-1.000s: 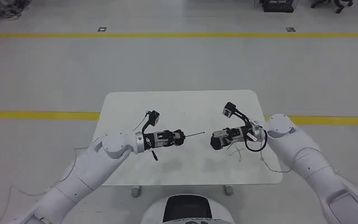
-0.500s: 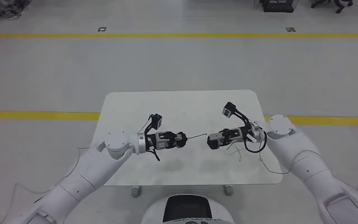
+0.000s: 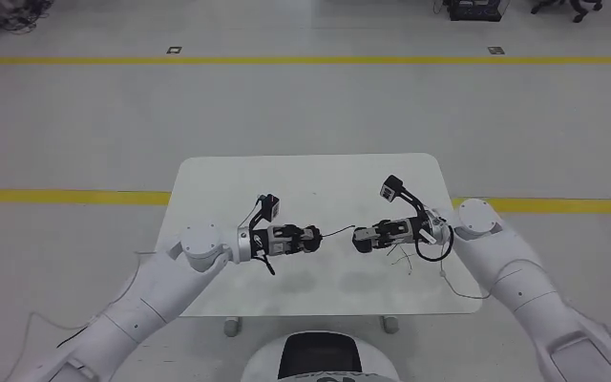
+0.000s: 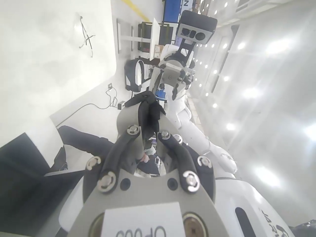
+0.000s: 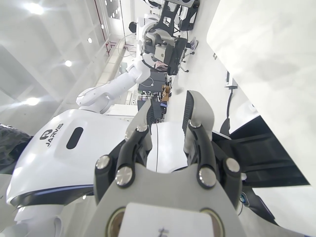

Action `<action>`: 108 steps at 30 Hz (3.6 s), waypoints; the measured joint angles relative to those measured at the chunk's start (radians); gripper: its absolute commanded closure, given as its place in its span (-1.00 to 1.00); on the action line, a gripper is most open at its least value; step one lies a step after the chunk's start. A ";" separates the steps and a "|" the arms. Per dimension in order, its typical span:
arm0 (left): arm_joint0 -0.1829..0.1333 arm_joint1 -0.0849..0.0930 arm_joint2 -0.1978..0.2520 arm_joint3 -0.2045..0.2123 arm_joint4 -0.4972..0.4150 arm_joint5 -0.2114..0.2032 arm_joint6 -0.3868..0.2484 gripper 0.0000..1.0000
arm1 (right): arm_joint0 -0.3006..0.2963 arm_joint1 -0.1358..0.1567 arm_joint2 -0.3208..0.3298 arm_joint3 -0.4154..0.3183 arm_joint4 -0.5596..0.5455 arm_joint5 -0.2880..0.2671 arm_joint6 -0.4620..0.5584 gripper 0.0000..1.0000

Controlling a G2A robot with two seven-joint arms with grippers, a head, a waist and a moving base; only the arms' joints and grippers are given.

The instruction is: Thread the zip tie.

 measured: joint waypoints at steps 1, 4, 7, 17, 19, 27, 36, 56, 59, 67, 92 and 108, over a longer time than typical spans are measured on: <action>0.001 0.000 -0.002 -0.001 0.001 0.000 0.000 1.00 | 0.000 -0.001 0.000 0.003 -0.001 0.000 0.000 0.44; 0.005 0.000 -0.007 -0.004 0.003 0.000 0.001 1.00 | 0.001 -0.003 0.001 0.013 -0.002 0.000 0.000 0.46; 0.008 0.000 -0.009 -0.005 0.011 0.003 -0.001 1.00 | 0.000 -0.004 0.005 0.023 0.006 0.000 0.000 0.54; 0.009 -0.005 0.001 0.001 0.032 0.014 -0.013 1.00 | -0.001 -0.007 0.004 0.033 0.014 0.000 0.000 0.68; 0.009 -0.006 0.000 0.002 0.032 0.013 -0.015 1.00 | 0.000 -0.008 0.002 0.036 0.014 0.000 0.000 0.74; 0.007 -0.008 -0.006 0.003 0.037 0.016 -0.024 1.00 | 0.010 -0.012 -0.008 0.047 0.016 0.000 0.000 0.74; 0.008 -0.010 -0.008 -0.002 0.047 0.022 -0.035 1.00 | 0.018 -0.014 -0.016 0.057 0.019 0.000 0.000 0.78; 0.013 -0.015 -0.014 -0.003 0.056 0.025 -0.036 -1.00 | 0.028 -0.012 -0.036 0.072 0.023 0.000 0.000 1.00; 0.017 -0.016 -0.018 -0.004 0.045 0.018 -0.030 -1.00 | 0.029 -0.012 -0.036 0.078 0.030 0.000 0.000 1.00; 0.024 -0.022 -0.017 -0.005 0.018 0.006 -0.030 -1.00 | 0.021 -0.014 -0.033 0.070 0.071 0.000 0.000 1.00; 0.028 -0.060 0.020 -0.019 -0.031 -0.026 0.139 -1.00 | -0.020 -0.017 0.004 0.020 0.109 0.000 -0.025 1.00; 0.031 -0.070 0.031 -0.032 -0.019 -0.021 0.145 -1.00 | -0.055 -0.020 0.021 -0.033 0.080 0.017 -0.075 1.00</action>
